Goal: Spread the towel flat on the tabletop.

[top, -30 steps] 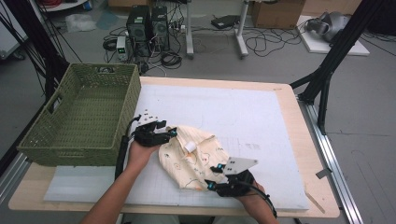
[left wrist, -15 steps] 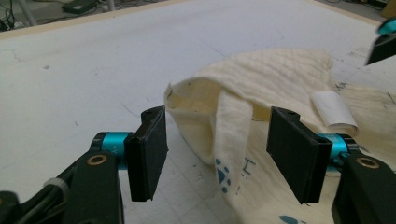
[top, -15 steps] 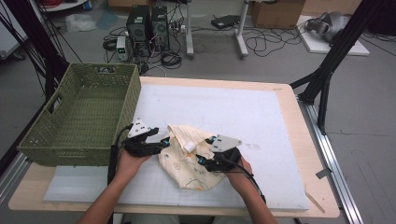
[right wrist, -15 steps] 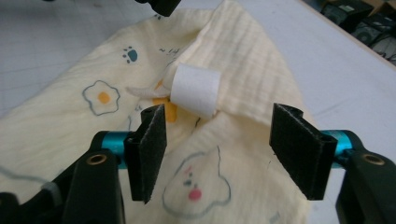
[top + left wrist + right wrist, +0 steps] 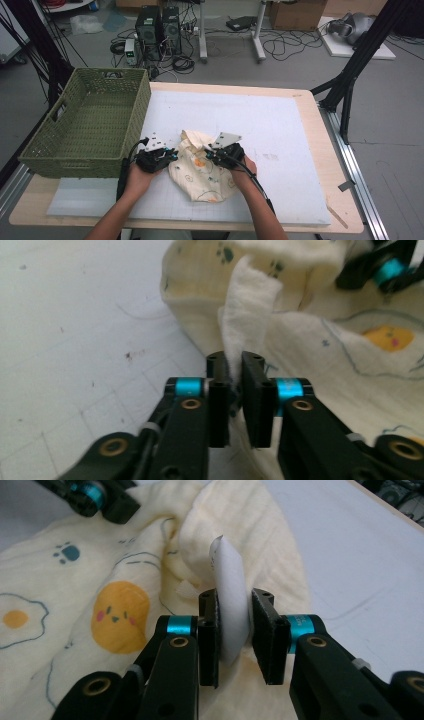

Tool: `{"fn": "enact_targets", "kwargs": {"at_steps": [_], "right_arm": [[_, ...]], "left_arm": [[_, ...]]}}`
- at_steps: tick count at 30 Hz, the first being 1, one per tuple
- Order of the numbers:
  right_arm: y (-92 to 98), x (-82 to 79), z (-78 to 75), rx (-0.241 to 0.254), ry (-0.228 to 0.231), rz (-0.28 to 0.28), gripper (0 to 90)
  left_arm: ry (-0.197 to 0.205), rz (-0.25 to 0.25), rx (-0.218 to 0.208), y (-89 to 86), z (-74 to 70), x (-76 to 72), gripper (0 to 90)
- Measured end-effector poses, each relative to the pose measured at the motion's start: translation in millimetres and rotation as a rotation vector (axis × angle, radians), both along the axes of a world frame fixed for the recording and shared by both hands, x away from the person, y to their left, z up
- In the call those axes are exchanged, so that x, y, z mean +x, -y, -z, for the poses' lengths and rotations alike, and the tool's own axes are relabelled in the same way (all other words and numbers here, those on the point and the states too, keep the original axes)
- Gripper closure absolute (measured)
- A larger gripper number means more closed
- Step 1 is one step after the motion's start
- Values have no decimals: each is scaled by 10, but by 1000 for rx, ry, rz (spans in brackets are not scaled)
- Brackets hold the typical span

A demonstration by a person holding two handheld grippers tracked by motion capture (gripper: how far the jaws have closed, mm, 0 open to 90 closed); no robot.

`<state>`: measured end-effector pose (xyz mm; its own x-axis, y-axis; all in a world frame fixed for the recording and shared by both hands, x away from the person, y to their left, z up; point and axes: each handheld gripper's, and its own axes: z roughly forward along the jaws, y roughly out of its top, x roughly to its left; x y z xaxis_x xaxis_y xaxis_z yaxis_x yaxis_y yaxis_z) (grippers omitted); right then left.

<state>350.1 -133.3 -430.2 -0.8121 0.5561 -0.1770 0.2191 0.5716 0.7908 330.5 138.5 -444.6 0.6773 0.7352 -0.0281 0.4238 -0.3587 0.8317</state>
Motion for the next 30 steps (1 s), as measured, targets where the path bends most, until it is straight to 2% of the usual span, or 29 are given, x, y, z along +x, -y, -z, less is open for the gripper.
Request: {"fn": "enact_targets", "kwargs": {"at_steps": [2, 4, 5, 6, 7, 9, 10, 11, 12, 13, 14, 15, 16, 17, 18, 19, 20, 22, 23, 24, 25, 26, 27, 28, 29, 30], "right_arm": [[67, 17, -28, -6, 3, 34, 783], [143, 41, -53, 20, -2, 71, 783], [231, 71, -76, 47, -6, 128, 798], [231, 71, -76, 47, -6, 128, 798], [277, 93, -83, 49, -5, 156, 815], [365, 132, -87, 46, -7, 220, 836], [454, 176, -88, 52, -12, 280, 844], [454, 176, -88, 52, -12, 280, 844], [559, 227, -92, 75, -25, 349, 848], [559, 227, -92, 75, -25, 349, 848], [679, 291, -91, 86, -37, 424, 849], [736, 319, -87, 95, -52, 460, 849], [736, 319, -87, 95, -52, 460, 849], [848, 378, -75, 95, -65, 524, 849], [893, 401, -67, 91, -71, 553, 849], [893, 401, -67, 91, -71, 553, 849], [971, 436, -55, 78, -62, 592, 848], [995, 443, -47, 81, -62, 604, 843], [1002, 448, -29, 94, -81, 600, 748], [1002, 448, -29, 94, -81, 600, 748], [995, 443, -28, 95, -82, 600, 684], [1000, 416, -48, 113, -82, 587, 605], [1000, 416, -48, 113, -82, 587, 605], [1003, 391, -66, 119, -77, 582, 565], [1027, 323, -101, 128, -64, 561, 542], [1037, 277, -114, 120, -60, 545, 534]], "left_arm": [[10, -1, -4, 9, -9, -9, 867], [12, 3, 4, 13, -14, -18, 869], [11, 4, 7, 10, -15, -19, 870], [10, -1, 4, 10, -13, -22, 870], [11, -2, 7, 3, -15, -21, 871], [9, -7, 3, -6, -20, -23, 871], [10, -9, 4, -14, -24, -25, 871], [8, -14, 2, -19, -26, -28, 871], [9, -18, -3, -23, -25, -28, 871], [7, -20, 2, -31, -26, -27, 871], [4, -24, 6, -36, -22, -24, 871], [4, -24, 6, -36, -22, -24, 871], [5, -26, 7, -35, -19, -24, 871], [4, -25, 12, -38, -19, -20, 871], [0, -24, 12, -34, -11, -18, 871], [0, -24, 12, -34, -11, -18, 871], [-1, -25, 19, -26, 0, -17, 871], [-3, -24, 19, -21, 9, -15, 871], [-3, -27, 25, -17, 21, -14, 867], [-3, -27, 25, -17, 21, -14, 860], [-3, -27, 24, -19, 22, -12, 860], [7, -41, 14, -22, 18, -11, 809], [7, -41, 14, -22, 18, -11, 793], [7, -47, 10, -28, 13, -13, 793], [3, -67, 2, -45, 7, -8, 701], [3, -67, 2, -45, 7, -8, 692]]}}
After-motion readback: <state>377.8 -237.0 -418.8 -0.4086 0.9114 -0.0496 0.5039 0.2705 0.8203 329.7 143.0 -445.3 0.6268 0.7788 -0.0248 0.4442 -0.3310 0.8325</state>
